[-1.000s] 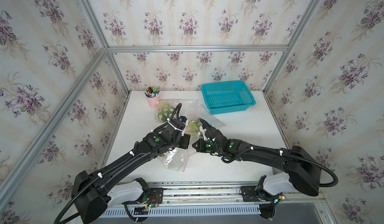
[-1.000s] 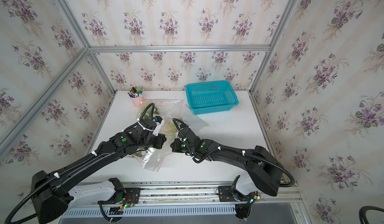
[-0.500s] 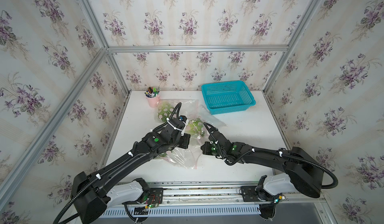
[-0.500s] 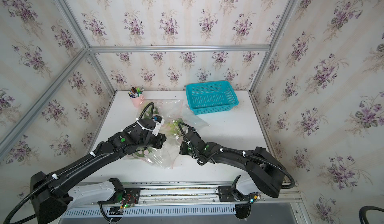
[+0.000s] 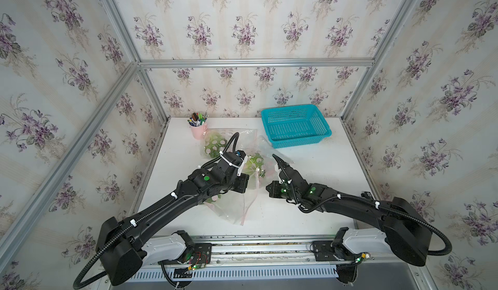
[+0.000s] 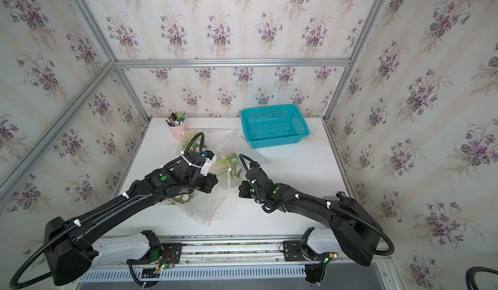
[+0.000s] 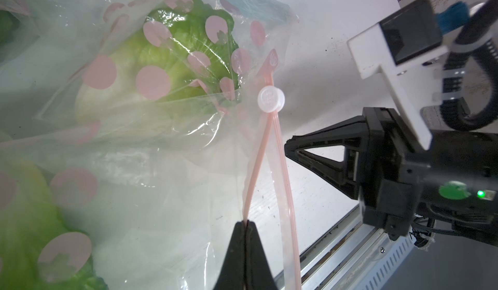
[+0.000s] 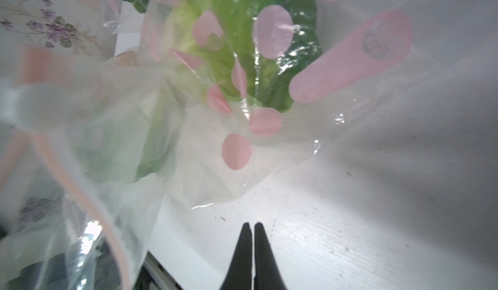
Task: Open the zip-top bag and take out the chinese cabbages
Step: Pick up the Chinese cabbage from the zipper food storage bag.
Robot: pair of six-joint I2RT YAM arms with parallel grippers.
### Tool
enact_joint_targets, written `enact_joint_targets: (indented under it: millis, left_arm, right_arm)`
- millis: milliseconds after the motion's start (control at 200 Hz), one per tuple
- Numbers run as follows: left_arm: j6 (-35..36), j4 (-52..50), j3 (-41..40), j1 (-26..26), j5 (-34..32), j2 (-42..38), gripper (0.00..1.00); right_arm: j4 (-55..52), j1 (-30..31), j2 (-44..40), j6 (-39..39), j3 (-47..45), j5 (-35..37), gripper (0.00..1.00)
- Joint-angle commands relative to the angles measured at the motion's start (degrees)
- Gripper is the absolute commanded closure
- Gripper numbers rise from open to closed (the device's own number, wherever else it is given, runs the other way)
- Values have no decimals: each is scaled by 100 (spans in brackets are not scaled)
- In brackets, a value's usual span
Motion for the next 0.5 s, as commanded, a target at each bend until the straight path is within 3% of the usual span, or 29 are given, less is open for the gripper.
enact_joint_targets:
  millis: [0,245,495]
  left_arm:
    - [-63,-20,54,-3,-14,8,100]
    - [-104,-2,73,-4,-69,-4,100]
    - [-135,-5,107,-2,-122,-53,100]
  right_arm:
    - [53,27,-363,-16,186,-266,98]
    - [-40,303,-528,-34,994,-746,89]
    - [894,551,132,288,641,-1076,83]
